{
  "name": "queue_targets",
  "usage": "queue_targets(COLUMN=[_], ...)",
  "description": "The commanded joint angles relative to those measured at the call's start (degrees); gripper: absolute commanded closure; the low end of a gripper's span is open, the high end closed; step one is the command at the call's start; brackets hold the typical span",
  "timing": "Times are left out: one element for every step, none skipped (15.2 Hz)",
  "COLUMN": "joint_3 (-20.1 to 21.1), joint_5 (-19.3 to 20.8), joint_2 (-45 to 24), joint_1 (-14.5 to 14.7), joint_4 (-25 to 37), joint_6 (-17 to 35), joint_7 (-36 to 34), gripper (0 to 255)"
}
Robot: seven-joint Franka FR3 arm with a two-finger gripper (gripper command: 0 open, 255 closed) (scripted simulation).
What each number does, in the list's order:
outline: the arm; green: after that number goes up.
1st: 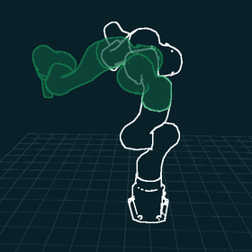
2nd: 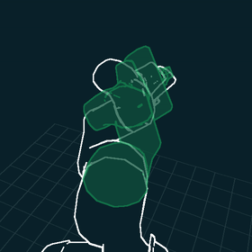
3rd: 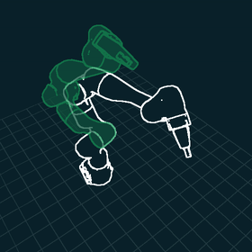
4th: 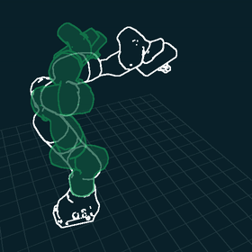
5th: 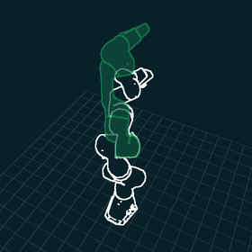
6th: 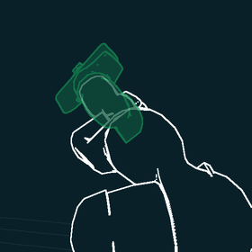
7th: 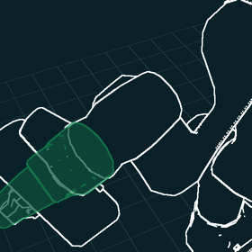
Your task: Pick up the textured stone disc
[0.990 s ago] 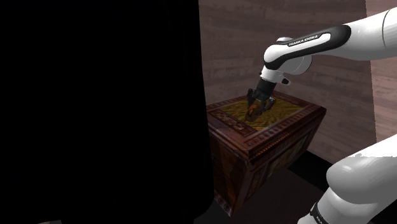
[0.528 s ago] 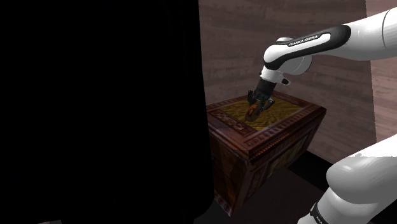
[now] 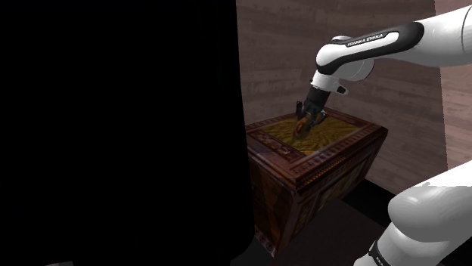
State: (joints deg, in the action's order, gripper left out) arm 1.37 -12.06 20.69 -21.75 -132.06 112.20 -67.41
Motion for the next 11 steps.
queue_targets(joint_3=[0.0,0.0,-0.1,-0.1,-0.1,-0.1,-0.1,-0.2,-0.2,-0.2,-0.2], joint_5=[0.1,0.2,0.3,0.3,0.4,0.4,0.5,0.5,0.6,0.6,0.6], joint_2=[0.4,0.5,0.6,0.7,0.8,0.8,0.9,0.9,1.0,1.0,1.0], joint_1=[0.0,0.0,0.0,-0.1,-0.1,-0.1,-0.1,-0.1,-0.1,-0.1,-0.1], joint_4=[1.3,1.9,2.6,3.3,4.0,4.7,5.4,6.1,6.8,6.9,7.0], joint_6=[-1.6,-2.4,-3.1,-3.9,-4.7,-5.4,-6.2,-6.9,-7.7,-7.8,-7.8], joint_7=[-0.3,-0.5,-0.6,-0.7,-0.9,-1.0,-1.1,-1.3,-1.4,-1.4,-1.4], gripper=[255,255,255,255,255,255,255,255,255,255,255])
